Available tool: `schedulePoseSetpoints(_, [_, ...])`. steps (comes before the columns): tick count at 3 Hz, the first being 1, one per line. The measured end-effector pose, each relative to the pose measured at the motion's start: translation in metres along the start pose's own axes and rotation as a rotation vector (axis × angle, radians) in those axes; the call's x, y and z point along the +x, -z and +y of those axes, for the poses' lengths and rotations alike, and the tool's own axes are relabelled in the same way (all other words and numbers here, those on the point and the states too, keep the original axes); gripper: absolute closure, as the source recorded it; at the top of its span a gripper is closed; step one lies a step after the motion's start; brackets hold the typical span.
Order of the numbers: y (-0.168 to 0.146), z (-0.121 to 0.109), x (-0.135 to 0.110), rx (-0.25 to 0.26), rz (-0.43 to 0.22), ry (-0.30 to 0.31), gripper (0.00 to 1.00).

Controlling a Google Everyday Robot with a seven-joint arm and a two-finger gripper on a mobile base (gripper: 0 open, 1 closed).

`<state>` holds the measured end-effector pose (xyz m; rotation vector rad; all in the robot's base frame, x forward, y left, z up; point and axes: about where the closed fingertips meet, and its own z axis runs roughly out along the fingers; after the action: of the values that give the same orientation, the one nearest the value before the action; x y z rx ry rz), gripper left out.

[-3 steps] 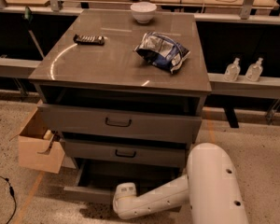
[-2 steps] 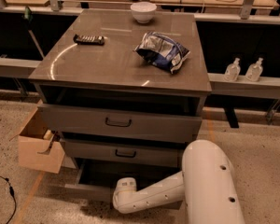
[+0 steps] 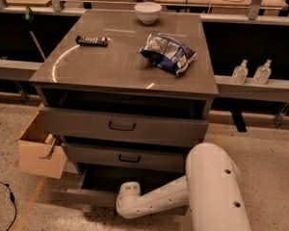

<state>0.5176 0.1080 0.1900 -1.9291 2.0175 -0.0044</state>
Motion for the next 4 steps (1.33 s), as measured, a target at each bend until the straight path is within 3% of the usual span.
schedulePoseSetpoints(1, [0.001,-0.007,0.002,0.021,0.012,0.001,1.00])
schedulePoseSetpoints(2, [0.008,-0.026,0.010,0.093,0.045,0.001,1.00])
schedulePoseSetpoints(3, [0.020,-0.029,0.017,0.152,0.074,-0.005,1.00])
schedulePoseSetpoints(4, [0.027,-0.027,0.024,0.175,0.086,-0.012,1.00])
